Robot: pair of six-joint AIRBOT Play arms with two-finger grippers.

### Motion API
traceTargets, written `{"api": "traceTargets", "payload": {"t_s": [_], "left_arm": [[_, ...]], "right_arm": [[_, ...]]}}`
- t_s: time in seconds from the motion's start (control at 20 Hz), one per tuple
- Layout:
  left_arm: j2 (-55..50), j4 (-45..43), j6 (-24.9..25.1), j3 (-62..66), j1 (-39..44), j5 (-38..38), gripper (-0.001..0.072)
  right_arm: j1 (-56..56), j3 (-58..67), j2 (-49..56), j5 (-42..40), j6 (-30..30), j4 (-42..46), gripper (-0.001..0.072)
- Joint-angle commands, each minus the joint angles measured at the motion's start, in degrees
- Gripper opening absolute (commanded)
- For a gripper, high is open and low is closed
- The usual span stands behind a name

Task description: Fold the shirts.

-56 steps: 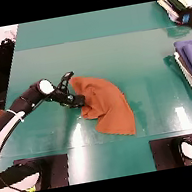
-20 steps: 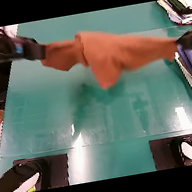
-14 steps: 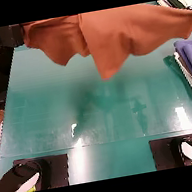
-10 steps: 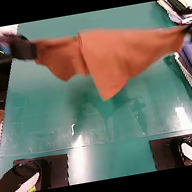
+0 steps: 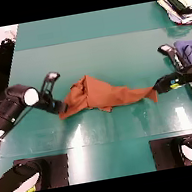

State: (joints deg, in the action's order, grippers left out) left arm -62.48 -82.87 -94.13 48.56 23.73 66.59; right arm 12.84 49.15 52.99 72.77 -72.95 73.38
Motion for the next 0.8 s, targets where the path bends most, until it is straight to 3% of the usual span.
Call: {"api": "traceTargets", "payload": {"t_s": [0.0, 0.05, 0.3, 0.45, 0.55, 0.75], "left_arm": [[-0.07, 6.95, 1.6, -4.55, 0.04, 1.16, 0.0476], [-0.07, 7.54, 1.6, -4.04, 0.04, 0.79, 0.0551], [-0.07, 3.39, 1.57, 10.95, 0.04, 2.21, 0.0553], [-0.28, 3.13, 1.57, 19.8, 0.04, -5.75, 0.0552], [-1.97, 3.32, 1.55, 20.48, 0.04, -9.49, 0.0551], [-11.32, 4.09, 1.62, 20.48, 0.04, -10.05, 0.0552]], "right_arm": [[0.5, -2.62, 0.02, 0.7, -0.13, -0.13, 0.0012], [0.48, -2.34, 0.02, 0.72, -0.13, -0.07, 0.0012], [0.5, -2.1, 0.02, 0.72, -0.13, -0.11, 0.0013], [0.5, -2.12, 0.02, 0.37, -0.13, -0.11, 0.0013], [0.5, -2.12, 0.02, -0.2, -0.13, -0.11, 0.0013], [0.5, -2.12, 0.02, -0.81, -0.13, -0.11, 0.0013]]}}
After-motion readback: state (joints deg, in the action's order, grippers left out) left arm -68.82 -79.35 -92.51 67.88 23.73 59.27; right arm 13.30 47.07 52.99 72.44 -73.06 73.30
